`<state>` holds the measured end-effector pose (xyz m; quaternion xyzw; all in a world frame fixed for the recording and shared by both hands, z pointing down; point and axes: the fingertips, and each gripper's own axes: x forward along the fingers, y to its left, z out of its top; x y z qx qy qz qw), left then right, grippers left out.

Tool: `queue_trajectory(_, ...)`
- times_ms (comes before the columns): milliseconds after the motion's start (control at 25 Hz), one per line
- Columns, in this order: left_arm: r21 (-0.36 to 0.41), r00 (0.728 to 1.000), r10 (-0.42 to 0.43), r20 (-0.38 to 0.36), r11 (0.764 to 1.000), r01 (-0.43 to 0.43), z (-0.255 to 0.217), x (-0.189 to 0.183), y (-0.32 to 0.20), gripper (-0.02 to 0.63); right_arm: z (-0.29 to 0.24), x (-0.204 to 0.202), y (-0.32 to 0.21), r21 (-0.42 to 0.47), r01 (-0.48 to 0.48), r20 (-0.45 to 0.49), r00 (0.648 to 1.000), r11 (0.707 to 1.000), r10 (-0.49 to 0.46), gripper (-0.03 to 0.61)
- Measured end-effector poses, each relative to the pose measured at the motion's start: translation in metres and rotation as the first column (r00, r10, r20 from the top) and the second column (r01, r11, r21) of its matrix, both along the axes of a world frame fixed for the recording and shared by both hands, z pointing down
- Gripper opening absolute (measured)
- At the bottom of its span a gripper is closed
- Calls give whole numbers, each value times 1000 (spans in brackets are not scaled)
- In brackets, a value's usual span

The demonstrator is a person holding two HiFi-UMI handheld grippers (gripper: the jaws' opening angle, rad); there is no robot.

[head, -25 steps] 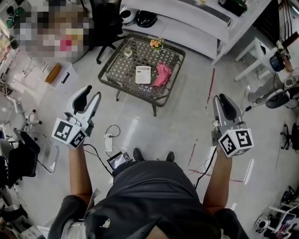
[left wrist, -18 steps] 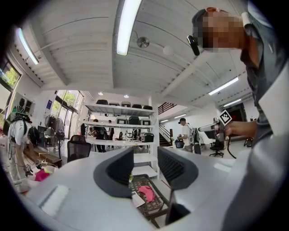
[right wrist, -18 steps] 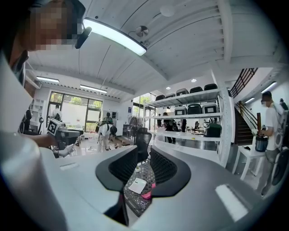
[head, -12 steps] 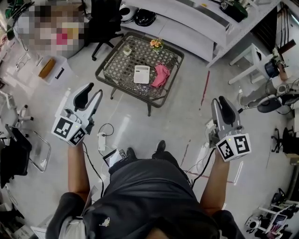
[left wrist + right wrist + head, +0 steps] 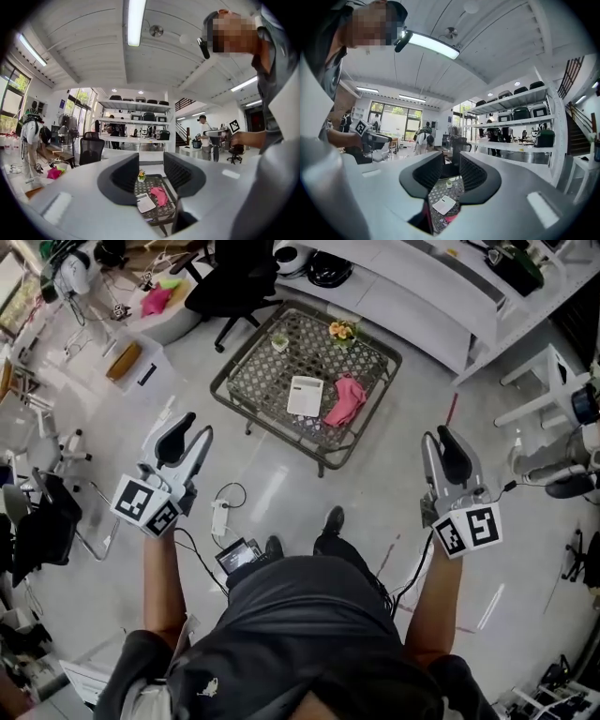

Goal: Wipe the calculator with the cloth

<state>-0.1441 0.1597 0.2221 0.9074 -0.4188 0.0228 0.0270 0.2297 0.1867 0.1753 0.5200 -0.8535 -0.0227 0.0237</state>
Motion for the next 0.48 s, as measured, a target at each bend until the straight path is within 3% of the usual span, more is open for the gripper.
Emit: queue_trajectory(480,-8,990,-140,9,990,140,-12,71,-49,189,40,38,-118,-86,176,61,983,981,-171,87)
